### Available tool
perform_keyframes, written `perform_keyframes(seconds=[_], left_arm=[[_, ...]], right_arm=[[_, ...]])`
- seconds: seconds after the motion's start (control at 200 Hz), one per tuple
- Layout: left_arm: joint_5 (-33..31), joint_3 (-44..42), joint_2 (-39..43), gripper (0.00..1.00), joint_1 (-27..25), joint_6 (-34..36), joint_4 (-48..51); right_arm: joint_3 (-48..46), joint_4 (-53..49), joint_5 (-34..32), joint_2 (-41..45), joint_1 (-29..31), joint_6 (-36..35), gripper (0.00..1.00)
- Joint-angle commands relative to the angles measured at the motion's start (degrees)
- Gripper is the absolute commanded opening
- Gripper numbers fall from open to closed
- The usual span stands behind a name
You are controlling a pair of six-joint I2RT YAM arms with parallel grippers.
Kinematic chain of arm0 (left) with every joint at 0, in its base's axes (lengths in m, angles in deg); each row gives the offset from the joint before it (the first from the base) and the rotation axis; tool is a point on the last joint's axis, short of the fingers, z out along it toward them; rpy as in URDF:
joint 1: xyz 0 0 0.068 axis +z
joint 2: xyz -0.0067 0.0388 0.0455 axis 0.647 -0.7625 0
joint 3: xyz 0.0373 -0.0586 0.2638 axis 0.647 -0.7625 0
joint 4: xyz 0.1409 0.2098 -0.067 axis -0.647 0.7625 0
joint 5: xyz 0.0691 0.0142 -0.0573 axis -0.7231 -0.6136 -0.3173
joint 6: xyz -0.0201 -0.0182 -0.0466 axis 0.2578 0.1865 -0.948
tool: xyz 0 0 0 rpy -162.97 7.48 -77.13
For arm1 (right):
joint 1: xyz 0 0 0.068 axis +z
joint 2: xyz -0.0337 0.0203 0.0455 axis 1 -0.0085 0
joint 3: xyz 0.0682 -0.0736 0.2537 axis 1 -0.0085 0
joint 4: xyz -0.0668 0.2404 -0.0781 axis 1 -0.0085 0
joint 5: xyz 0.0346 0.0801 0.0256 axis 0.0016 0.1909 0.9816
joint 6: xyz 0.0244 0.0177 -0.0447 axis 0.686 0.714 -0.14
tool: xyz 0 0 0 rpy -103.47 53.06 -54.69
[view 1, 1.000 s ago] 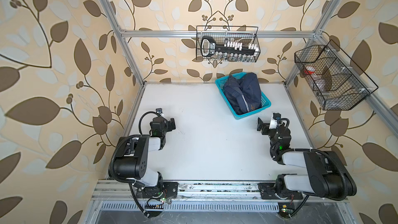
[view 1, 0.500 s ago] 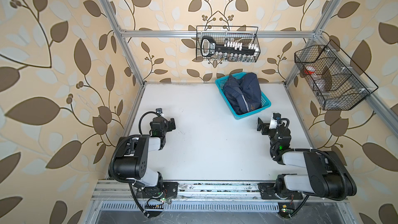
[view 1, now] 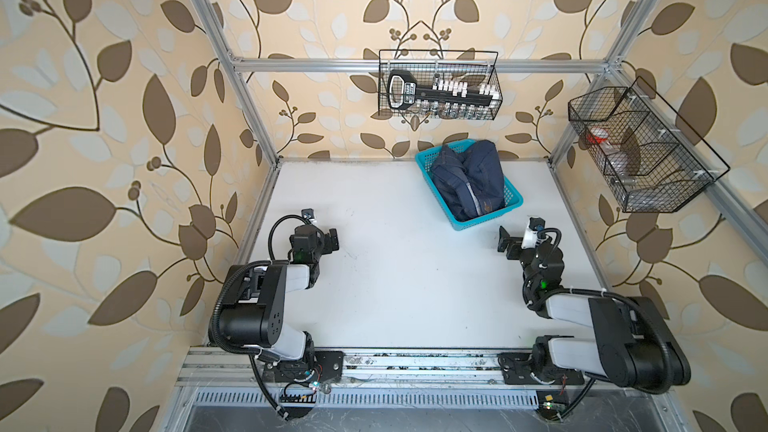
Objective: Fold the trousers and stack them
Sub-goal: 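Grasp the blue jeans in the teal basket with the right gripper while the left advances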
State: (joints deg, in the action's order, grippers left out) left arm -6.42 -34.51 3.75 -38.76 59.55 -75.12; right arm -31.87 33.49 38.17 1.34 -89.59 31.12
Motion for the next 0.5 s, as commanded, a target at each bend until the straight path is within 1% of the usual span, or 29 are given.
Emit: perform_keyframes(seconds=[0.0, 0.07, 0.135, 0.2, 0.25, 0.32, 0.395, 0.46, 0.5], left_arm=[[0.82, 3.82, 7.09, 0.99, 0.02, 1.43, 6.23], [0.95, 5.61, 11.08, 0.99, -0.06, 0.8, 10.97], [2.54, 8.67, 13.98, 0.99, 0.02, -0.08, 16.92], [4.32, 13.14, 15.48, 0.99, -0.03, -1.61, 23.84], [5.59, 16.76, 15.89, 0.99, -0.08, -3.23, 28.47], [6.24, 21.69, 15.38, 0.99, -0.1, -8.88, 34.07], [12.36, 26.8, 13.15, 0.99, -0.53, -13.22, 38.78], [13.83, 29.99, 11.11, 0.99, -2.42, -17.94, 41.04], [16.04, 31.74, 9.95, 0.99, -3.66, -19.29, 42.26]], right_arm=[[2.25, -7.74, 0.91, 6.94, -0.19, -0.94, 1.0], [2.83, -10.76, 1.65, 11.43, -0.19, -0.93, 1.0], [5.77, -17.93, 3.55, 15.01, -0.26, -0.91, 1.0], [9.65, -24.26, 5.98, 16.36, -0.28, -1.91, 1.0], [12.3, -26.97, 7.21, 16.43, -0.29, -1.55, 1.0], [16.65, -31.07, 8.89, 15.07, -0.28, 0.39, 1.0], [22.45, -36.03, 10.92, 11.76, -0.29, 3.58, 1.0], [27.68, -40.3, 12.59, 8.32, 0.21, 5.31, 1.0], [30.9, -43.36, 12.99, 6.28, 0.95, 5.76, 1.0]])
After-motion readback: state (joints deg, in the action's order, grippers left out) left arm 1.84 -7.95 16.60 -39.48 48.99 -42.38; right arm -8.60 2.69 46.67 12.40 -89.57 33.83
